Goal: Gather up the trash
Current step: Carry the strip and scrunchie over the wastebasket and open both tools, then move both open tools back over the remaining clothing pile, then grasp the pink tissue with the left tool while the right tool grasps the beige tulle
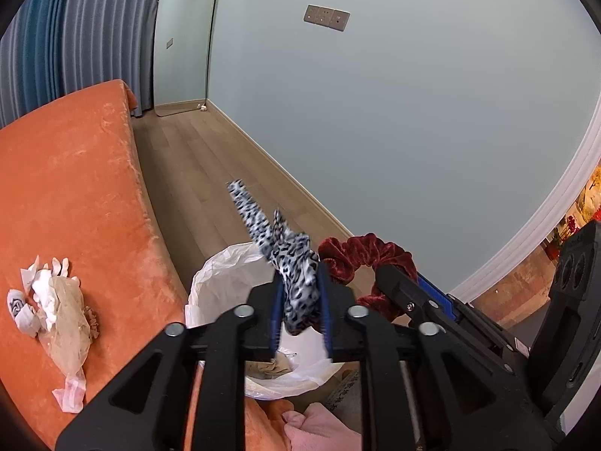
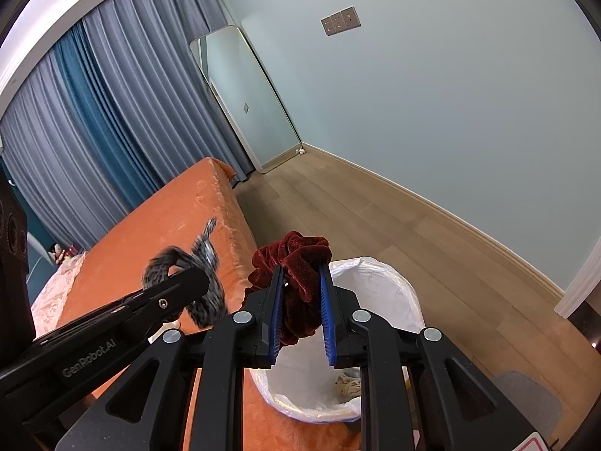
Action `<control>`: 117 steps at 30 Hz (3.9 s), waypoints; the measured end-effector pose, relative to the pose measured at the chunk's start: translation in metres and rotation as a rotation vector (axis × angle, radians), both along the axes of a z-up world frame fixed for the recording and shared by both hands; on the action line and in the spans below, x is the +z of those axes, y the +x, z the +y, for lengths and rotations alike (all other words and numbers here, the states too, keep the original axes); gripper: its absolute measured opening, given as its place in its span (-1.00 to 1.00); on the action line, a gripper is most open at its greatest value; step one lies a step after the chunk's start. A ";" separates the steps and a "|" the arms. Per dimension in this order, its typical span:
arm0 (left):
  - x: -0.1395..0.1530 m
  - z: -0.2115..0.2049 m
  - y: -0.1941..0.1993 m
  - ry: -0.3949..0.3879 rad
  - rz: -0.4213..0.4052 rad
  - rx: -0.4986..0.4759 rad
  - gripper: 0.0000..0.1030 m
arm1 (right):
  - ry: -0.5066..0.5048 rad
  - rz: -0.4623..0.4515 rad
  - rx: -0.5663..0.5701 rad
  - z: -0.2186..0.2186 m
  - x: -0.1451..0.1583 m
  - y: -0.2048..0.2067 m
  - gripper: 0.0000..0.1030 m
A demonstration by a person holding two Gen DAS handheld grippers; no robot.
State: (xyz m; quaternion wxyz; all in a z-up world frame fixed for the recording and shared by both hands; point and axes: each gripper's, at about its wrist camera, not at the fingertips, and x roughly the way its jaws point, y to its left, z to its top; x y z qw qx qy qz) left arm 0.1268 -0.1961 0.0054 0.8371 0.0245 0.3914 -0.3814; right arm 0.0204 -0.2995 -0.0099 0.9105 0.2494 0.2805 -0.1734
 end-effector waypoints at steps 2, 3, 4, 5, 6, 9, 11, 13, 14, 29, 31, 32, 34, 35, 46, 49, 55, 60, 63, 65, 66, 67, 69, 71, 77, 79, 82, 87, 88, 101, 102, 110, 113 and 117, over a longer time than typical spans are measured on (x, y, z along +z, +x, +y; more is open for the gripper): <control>-0.001 0.000 0.002 -0.003 0.002 0.007 -0.29 | -0.001 0.005 0.002 -0.001 -0.002 0.002 -0.66; -0.001 0.001 0.004 -0.006 -0.003 0.020 -0.24 | -0.001 0.009 0.001 -0.001 -0.003 0.004 -0.65; -0.002 0.002 0.005 -0.007 -0.004 0.028 -0.10 | 0.000 0.014 0.002 -0.002 -0.004 0.005 -0.63; -0.002 0.003 0.006 -0.006 -0.001 0.037 0.08 | 0.001 0.017 0.004 -0.004 -0.005 0.008 -0.57; -0.003 0.004 0.007 -0.008 0.000 0.045 0.13 | 0.003 0.022 0.005 -0.004 -0.006 0.011 -0.56; -0.004 0.006 0.011 -0.010 0.002 0.054 0.16 | 0.005 0.030 0.005 -0.004 -0.007 0.015 -0.56; -0.004 0.009 0.014 -0.011 0.004 0.063 0.17 | -0.005 0.036 0.004 -0.003 -0.007 0.017 -0.56; -0.005 0.014 0.016 -0.013 0.005 0.070 0.18 | -0.007 0.037 0.008 -0.001 -0.006 0.017 -0.56; -0.005 0.017 0.016 -0.014 0.006 0.073 0.18 | -0.011 0.038 0.009 0.001 -0.005 0.017 -0.56; 0.001 0.087 0.021 -0.046 0.015 0.182 0.22 | -0.026 0.054 0.082 0.045 0.005 0.018 -0.24; -0.001 0.103 0.021 -0.047 0.017 0.205 0.24 | -0.032 0.059 0.100 0.055 0.005 0.021 -0.19; -0.003 0.111 0.022 -0.048 0.022 0.220 0.29 | -0.036 0.063 0.111 0.061 0.004 0.022 -0.17; -0.006 0.127 0.024 -0.051 0.032 0.249 0.33 | -0.036 0.071 0.134 0.074 0.002 0.025 -0.16; -0.009 0.135 0.026 -0.052 0.038 0.260 0.33 | -0.036 0.075 0.144 0.079 0.001 0.026 -0.16; -0.046 0.224 0.038 -0.024 0.104 0.405 0.34 | -0.041 0.135 0.261 0.149 -0.020 0.054 -0.14; -0.055 0.247 0.043 -0.022 0.123 0.443 0.34 | -0.046 0.156 0.293 0.168 -0.029 0.064 -0.14; -0.077 0.289 0.050 -0.016 0.166 0.510 0.34 | -0.056 0.188 0.329 0.198 -0.048 0.079 0.01; -0.096 0.316 0.058 -0.006 0.202 0.551 0.34 | -0.040 0.221 0.382 0.228 -0.067 0.100 0.01; -0.107 0.330 0.064 -0.004 0.223 0.576 0.34 | -0.039 0.243 0.409 0.245 -0.080 0.115 0.01; -0.113 0.339 0.068 -0.001 0.235 0.589 0.34 | -0.026 0.255 0.425 0.252 -0.090 0.125 0.01; -0.117 0.343 0.071 0.000 0.243 0.597 0.34 | -0.019 0.262 0.431 0.254 -0.094 0.130 0.01; -0.121 0.348 0.074 0.003 0.250 0.603 0.34 | -0.014 0.272 0.434 0.257 -0.099 0.135 0.01; -0.129 0.356 0.081 0.007 0.267 0.617 0.34 | -0.011 0.288 0.440 0.262 -0.109 0.146 0.01; -0.138 0.363 0.086 0.008 0.284 0.630 0.34 | -0.012 0.307 0.446 0.266 -0.119 0.156 0.01; -0.162 0.376 0.101 0.008 0.333 0.650 0.34 | 0.014 0.346 0.452 0.269 -0.143 0.183 0.01; -0.167 0.377 0.104 0.009 0.344 0.649 0.34 | 0.021 0.357 0.454 0.270 -0.150 0.191 0.00; -0.175 0.378 0.105 0.005 0.365 0.643 0.34 | 0.011 0.370 0.455 0.271 -0.160 0.201 -0.08; -0.191 0.371 0.098 -0.021 0.432 0.604 0.38 | 0.005 0.422 0.477 0.272 -0.180 0.210 -0.81; -0.194 0.370 0.096 -0.024 0.437 0.601 0.40 | 0.008 0.427 0.483 0.272 -0.182 0.209 -0.94; -0.221 0.323 0.078 0.063 0.468 0.528 -0.10 | 0.031 0.268 0.469 0.243 -0.107 0.171 -0.96; -0.222 0.318 0.077 0.082 0.465 0.519 -0.21 | 0.027 0.254 0.469 0.240 -0.100 0.170 -0.96; -0.194 0.295 0.065 0.102 0.404 0.488 -0.69 | -0.042 0.118 0.462 0.221 -0.026 0.151 -0.97; -0.162 0.292 0.058 0.081 0.345 0.468 -0.69 | -0.056 0.074 0.448 0.212 -0.003 0.142 -0.97; -0.126 0.283 0.052 0.041 0.289 0.439 -0.70 | -0.074 0.016 0.424 0.197 0.025 0.129 -0.97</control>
